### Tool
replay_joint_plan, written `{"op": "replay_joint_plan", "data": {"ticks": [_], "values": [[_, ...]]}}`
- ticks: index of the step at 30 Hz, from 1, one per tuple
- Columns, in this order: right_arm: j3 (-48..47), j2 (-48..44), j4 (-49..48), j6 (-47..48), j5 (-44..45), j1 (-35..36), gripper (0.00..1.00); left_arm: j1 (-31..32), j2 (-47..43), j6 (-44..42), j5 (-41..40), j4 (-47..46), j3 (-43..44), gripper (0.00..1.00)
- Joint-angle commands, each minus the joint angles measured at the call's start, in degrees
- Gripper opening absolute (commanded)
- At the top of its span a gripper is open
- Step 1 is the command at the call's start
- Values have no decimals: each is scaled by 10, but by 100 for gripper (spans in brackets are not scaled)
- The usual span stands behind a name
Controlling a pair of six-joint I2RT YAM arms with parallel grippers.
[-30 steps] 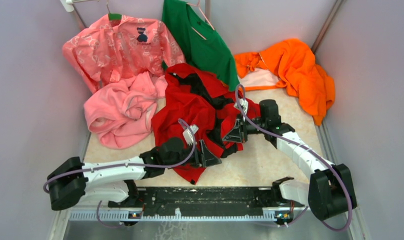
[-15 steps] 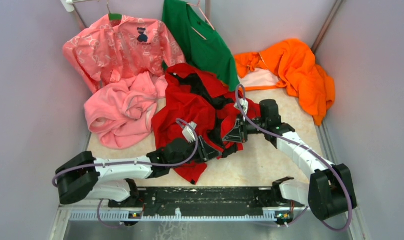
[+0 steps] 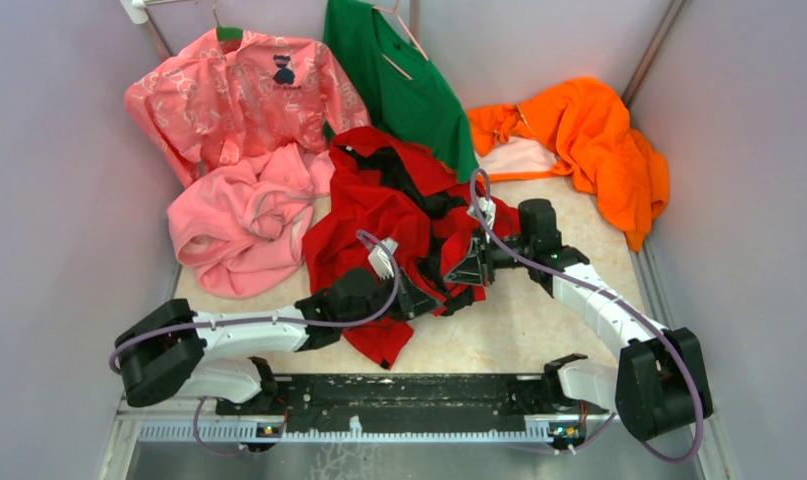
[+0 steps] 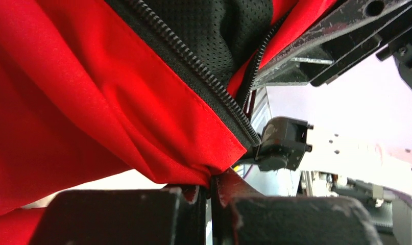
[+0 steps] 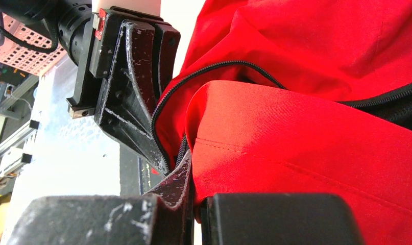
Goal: Zip up the jacket
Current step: Insert the zipper into the jacket.
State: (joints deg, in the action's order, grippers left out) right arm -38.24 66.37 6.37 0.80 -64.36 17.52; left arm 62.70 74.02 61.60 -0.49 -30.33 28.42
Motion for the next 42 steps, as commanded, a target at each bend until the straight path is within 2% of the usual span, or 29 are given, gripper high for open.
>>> {"op": "replay_joint_plan", "data": {"ticks": [1, 9, 17, 22, 35, 39, 42], "values": [[-2, -18, -35, -4, -23, 3, 0, -17, 16, -54, 76, 23, 40, 0], [-3, -24, -28, -4, -6, 2, 0, -47, 84, -138, 198, 184, 118, 0], [-1, -22, -35, -22, -11, 3, 0, -60, 100, -202, 182, 351, 169, 0], [7, -19, -55, -40, -27, 4, 0, -77, 87, -205, 188, 359, 169, 0], [13, -15, -84, -62, -41, 12, 0, -131, 123, -155, 340, 283, 161, 0], [12, -16, -84, -62, -49, 12, 0, -143, 127, -170, 366, 295, 157, 0], [11, -13, -89, -66, -65, 12, 0, -155, 132, -203, 366, 341, 165, 0]]}}
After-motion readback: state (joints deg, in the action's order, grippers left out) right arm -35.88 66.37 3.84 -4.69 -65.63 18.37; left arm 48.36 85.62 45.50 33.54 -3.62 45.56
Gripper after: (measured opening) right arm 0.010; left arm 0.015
